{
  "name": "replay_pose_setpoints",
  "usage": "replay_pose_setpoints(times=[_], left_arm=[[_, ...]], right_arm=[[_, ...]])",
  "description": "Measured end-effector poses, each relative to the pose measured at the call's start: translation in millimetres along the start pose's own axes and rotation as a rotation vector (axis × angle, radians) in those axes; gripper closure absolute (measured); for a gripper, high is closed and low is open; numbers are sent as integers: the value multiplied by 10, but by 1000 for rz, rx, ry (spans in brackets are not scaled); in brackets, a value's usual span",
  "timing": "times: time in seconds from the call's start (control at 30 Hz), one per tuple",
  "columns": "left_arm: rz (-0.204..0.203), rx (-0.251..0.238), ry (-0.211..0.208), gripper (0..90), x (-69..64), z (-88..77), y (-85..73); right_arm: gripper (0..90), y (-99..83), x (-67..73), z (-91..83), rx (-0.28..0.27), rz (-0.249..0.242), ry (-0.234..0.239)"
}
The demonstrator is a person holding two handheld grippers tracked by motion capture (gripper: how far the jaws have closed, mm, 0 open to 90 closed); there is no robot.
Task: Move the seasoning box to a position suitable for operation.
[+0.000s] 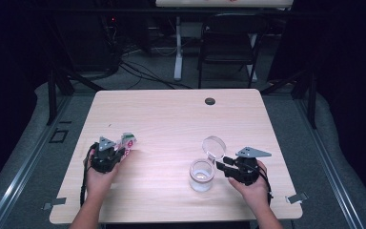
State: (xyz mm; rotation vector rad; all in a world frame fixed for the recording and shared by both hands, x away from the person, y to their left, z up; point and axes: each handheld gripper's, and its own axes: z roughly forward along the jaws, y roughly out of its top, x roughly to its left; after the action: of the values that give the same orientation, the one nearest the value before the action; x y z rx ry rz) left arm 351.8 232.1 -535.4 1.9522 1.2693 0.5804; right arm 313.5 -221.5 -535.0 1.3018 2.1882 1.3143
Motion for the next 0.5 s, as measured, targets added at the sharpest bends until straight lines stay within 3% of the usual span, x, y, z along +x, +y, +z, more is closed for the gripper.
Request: replay_pose_setpoints(times=[0.5], left_arm=[[-40, -45, -3, 900, 114, -160, 13]], right_arm=[[612, 9, -2, -33, 2, -17, 5]])
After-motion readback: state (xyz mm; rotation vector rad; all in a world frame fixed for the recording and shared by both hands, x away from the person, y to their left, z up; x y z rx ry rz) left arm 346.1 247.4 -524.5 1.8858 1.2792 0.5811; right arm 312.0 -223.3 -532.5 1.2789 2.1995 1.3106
